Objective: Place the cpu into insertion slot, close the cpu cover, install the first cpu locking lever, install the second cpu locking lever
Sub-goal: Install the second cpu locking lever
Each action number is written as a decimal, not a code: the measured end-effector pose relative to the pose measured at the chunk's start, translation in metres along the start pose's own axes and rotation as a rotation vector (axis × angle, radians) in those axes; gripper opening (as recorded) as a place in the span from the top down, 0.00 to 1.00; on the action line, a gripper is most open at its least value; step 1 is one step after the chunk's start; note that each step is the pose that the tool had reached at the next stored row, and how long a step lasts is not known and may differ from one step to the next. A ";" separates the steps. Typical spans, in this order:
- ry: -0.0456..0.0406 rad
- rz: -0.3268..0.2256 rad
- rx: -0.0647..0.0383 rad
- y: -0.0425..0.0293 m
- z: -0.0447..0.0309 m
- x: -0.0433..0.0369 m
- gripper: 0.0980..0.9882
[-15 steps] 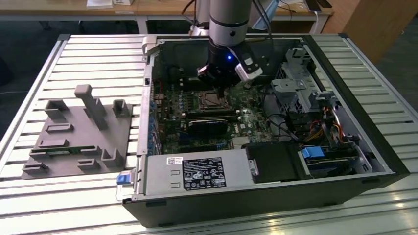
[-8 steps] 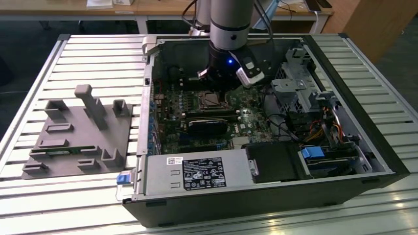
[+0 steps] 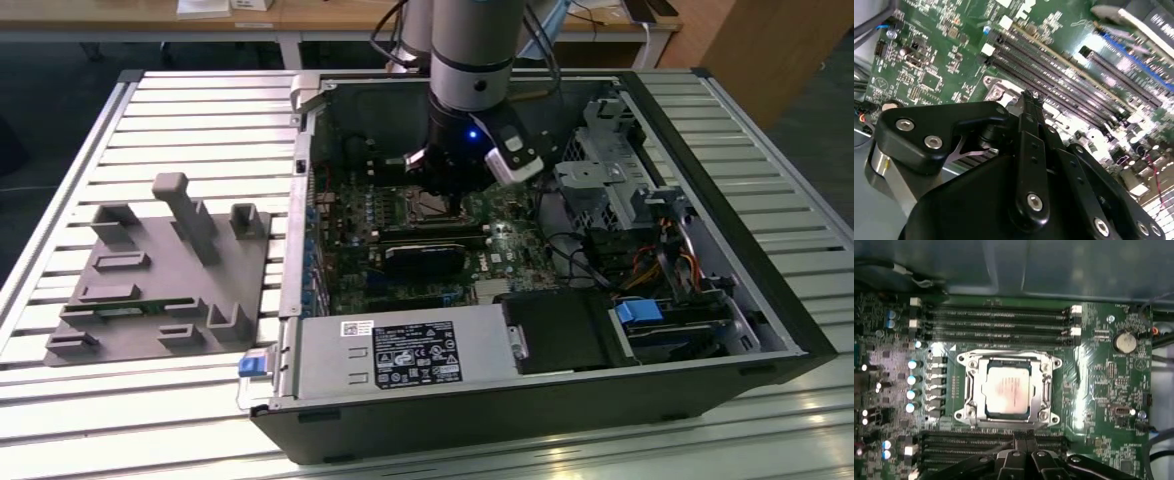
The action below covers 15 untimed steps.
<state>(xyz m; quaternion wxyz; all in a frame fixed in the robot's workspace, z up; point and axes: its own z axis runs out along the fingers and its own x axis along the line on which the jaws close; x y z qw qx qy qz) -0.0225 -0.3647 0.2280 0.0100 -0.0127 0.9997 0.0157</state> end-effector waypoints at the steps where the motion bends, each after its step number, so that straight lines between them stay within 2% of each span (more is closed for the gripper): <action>1: -0.0001 0.000 -0.007 -0.0014 0.0000 0.0011 0.99; 2: -0.0006 0.000 -0.022 -0.0023 0.0000 0.0019 0.99; 5: -0.0020 0.001 -0.075 -0.0047 -0.0001 0.0032 0.99; 6: -0.0021 0.002 -0.085 -0.0062 -0.0002 0.0034 0.99; 11: -0.0022 0.002 -0.087 -0.0138 -0.0005 0.0060 0.99; 15: -0.0024 0.002 -0.094 -0.0155 -0.0008 0.0181 0.99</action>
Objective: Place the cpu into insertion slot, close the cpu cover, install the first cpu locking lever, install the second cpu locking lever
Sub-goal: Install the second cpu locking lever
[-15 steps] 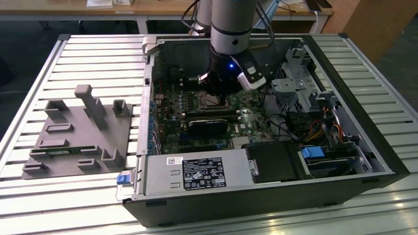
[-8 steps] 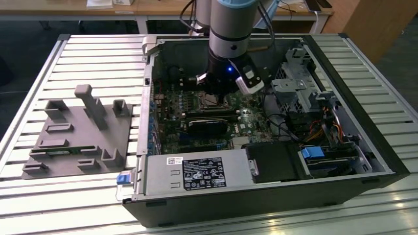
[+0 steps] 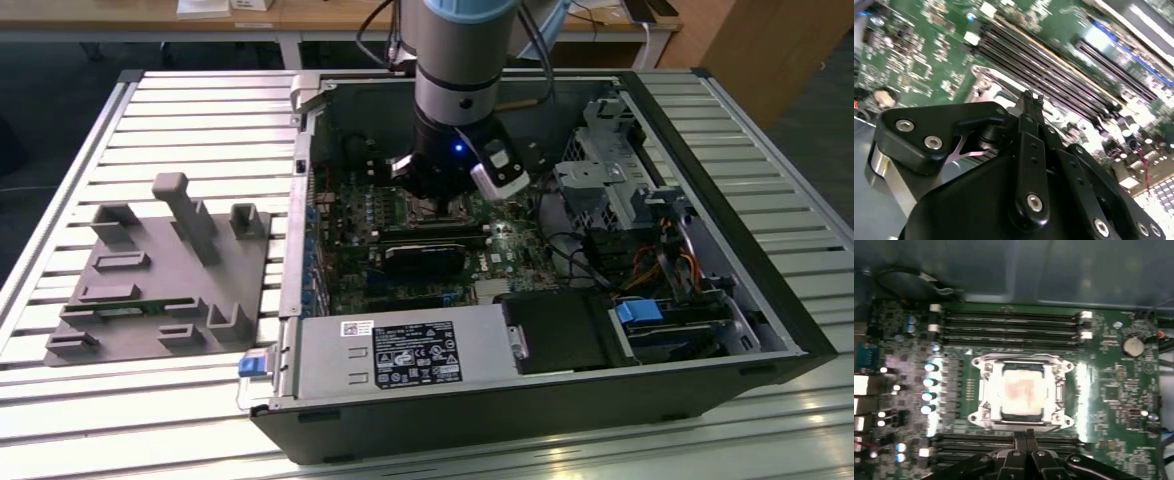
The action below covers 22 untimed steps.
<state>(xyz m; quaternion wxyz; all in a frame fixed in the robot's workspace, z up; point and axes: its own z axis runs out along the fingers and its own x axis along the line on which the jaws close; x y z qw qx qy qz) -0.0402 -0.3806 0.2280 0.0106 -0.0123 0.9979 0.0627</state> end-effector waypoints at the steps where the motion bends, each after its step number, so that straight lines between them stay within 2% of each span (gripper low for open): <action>1: -0.0001 0.000 -0.001 -0.0001 -0.0001 0.0039 0.99; 4: -0.0003 0.000 -0.003 -0.0001 0.0009 0.0094 0.99; 10: 0.0000 0.000 -0.004 -0.0012 0.0091 0.0103 0.99; 13: 0.0000 0.001 -0.006 -0.0015 0.0103 0.0105 0.99; 15: -0.0006 0.001 -0.023 -0.0024 0.0103 0.0118 0.99; 16: -0.0014 0.001 -0.051 -0.0072 0.0097 0.0138 0.99; 22: -0.0014 0.001 -0.058 -0.0153 0.0085 0.0214 0.99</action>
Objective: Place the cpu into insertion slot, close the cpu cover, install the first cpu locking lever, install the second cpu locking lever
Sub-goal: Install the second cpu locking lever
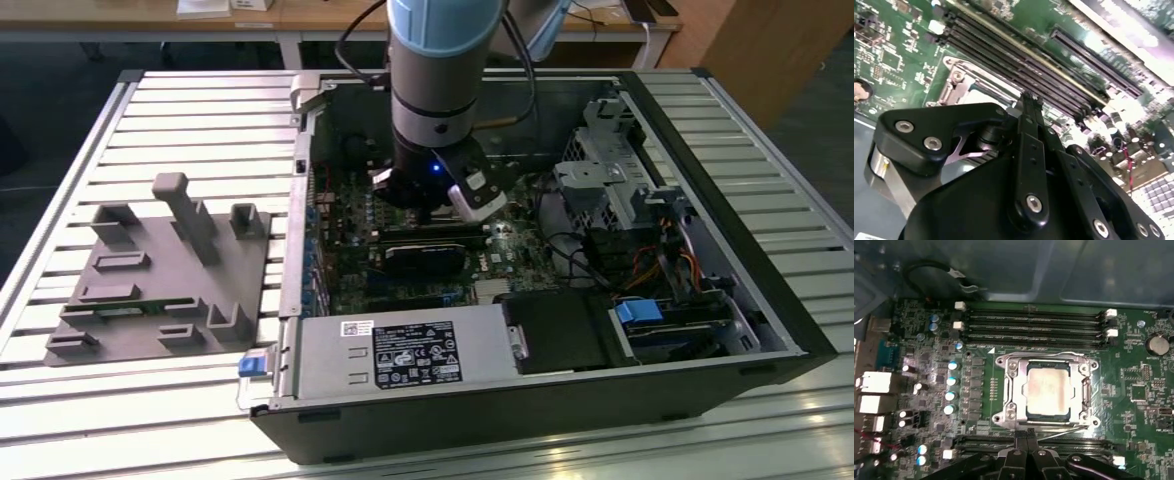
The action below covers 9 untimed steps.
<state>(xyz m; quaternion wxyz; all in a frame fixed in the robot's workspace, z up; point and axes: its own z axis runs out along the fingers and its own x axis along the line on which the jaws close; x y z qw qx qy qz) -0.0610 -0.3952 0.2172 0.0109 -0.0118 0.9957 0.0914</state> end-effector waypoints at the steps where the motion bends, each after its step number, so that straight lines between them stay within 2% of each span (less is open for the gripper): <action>1: -0.0001 0.000 -0.001 -0.0010 -0.0002 0.0016 0.99; 5: -0.0002 0.000 -0.002 -0.0021 0.0007 0.0078 0.99; 9: 0.0000 0.000 -0.002 -0.0028 0.0045 0.0107 0.99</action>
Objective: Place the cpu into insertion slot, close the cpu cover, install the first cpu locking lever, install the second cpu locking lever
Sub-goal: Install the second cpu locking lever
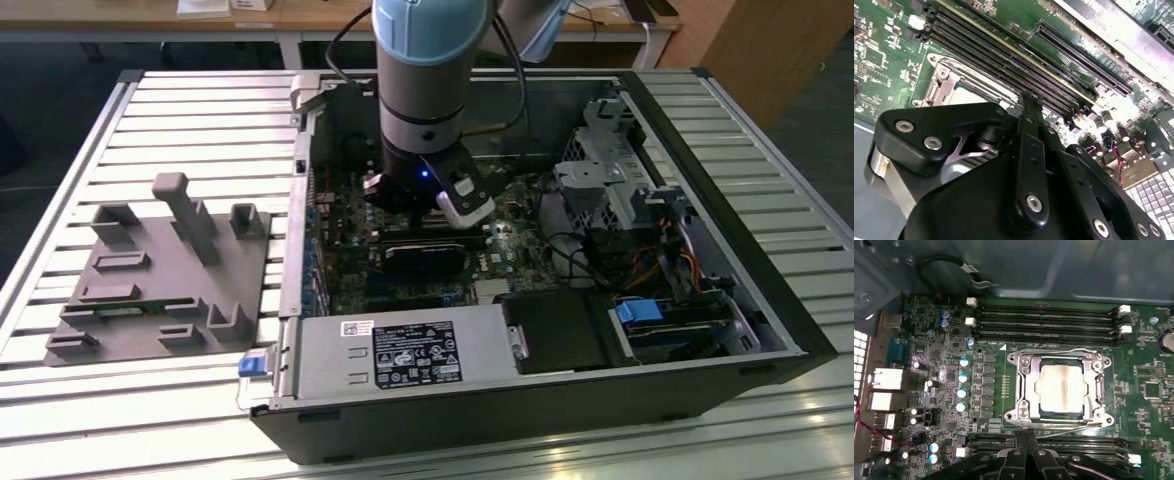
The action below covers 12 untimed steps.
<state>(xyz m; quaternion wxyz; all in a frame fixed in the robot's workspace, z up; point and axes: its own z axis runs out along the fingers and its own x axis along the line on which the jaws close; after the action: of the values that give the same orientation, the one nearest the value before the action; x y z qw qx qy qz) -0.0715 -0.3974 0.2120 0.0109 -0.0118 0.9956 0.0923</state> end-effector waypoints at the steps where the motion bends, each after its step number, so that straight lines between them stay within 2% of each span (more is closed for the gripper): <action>1: 0.0000 0.000 0.000 -0.0003 0.0016 0.0005 0.99; 6: -0.0001 0.000 -0.002 -0.0016 0.0087 0.0018 0.99; 12: -0.0003 0.000 -0.011 -0.0022 0.0118 0.0032 0.99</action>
<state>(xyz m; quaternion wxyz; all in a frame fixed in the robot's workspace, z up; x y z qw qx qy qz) -0.0745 -0.3975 0.1999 0.0110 -0.0118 0.9951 0.0976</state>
